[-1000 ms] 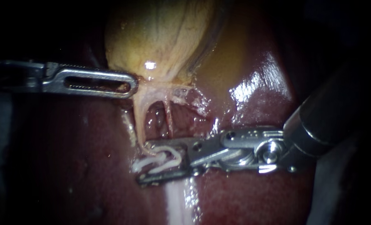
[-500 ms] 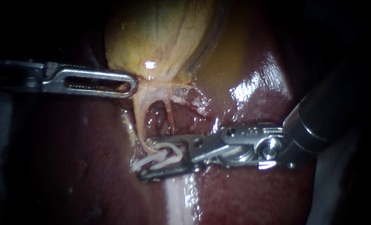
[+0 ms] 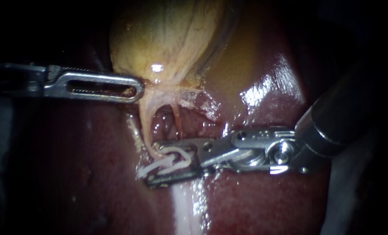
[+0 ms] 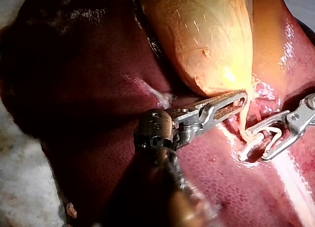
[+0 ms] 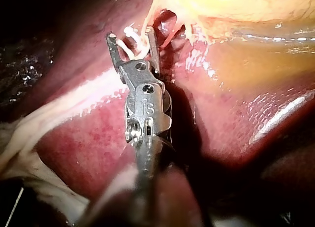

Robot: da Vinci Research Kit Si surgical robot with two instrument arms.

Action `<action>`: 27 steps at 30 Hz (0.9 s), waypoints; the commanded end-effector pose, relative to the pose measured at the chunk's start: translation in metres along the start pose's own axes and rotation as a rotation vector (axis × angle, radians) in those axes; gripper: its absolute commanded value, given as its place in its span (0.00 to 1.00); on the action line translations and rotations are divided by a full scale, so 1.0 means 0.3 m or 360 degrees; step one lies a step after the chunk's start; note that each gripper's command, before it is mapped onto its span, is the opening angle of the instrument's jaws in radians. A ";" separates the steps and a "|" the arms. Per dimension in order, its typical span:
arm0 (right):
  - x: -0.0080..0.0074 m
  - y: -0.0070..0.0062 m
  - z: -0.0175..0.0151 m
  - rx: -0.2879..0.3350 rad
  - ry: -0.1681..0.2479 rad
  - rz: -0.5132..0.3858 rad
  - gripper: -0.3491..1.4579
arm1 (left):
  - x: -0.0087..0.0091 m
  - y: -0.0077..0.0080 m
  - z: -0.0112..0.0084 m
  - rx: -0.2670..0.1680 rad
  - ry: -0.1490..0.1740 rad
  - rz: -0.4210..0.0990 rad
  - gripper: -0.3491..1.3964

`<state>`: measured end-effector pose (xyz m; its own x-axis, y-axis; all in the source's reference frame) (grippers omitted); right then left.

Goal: Clipping second clip left tube

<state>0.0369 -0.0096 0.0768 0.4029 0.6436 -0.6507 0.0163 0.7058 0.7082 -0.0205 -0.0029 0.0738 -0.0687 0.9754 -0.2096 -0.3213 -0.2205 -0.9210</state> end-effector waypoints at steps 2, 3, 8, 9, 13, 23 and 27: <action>0.0000 0.0001 0.000 0.0000 0.0000 0.0000 0.46 | 0.0000 0.0001 0.0000 0.0000 0.0000 0.0000 0.00; 0.0000 0.0002 0.000 0.0000 0.0000 0.0000 0.46 | 0.0000 0.0001 0.0000 0.0000 0.0000 0.0000 0.00; 0.0000 0.0005 0.000 -0.0001 0.0000 0.0000 0.46 | 0.0000 0.0001 0.0000 0.0000 0.0000 0.0000 0.00; 0.0000 0.0005 0.000 -0.0001 0.0000 0.0000 0.46 | 0.0000 0.0001 0.0000 -0.0001 -0.0001 0.0000 0.00; 0.0000 0.0007 0.000 -0.0001 0.0000 0.0001 0.46 | 0.0000 0.0001 -0.0001 -0.0001 -0.0001 0.0000 0.00; -0.0002 0.0017 -0.001 0.0000 0.0000 0.0002 0.46 | -0.0001 0.0003 -0.0002 0.0000 0.0000 0.0000 0.00; -0.0004 0.0022 -0.001 -0.0001 0.0000 0.0002 0.46 | -0.0001 0.0003 -0.0002 0.0000 0.0000 0.0000 0.00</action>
<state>0.0366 -0.0091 0.0773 0.4029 0.6444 -0.6499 0.0157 0.7052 0.7089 -0.0205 -0.0029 0.0737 -0.0692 0.9753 -0.2096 -0.3209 -0.2207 -0.9210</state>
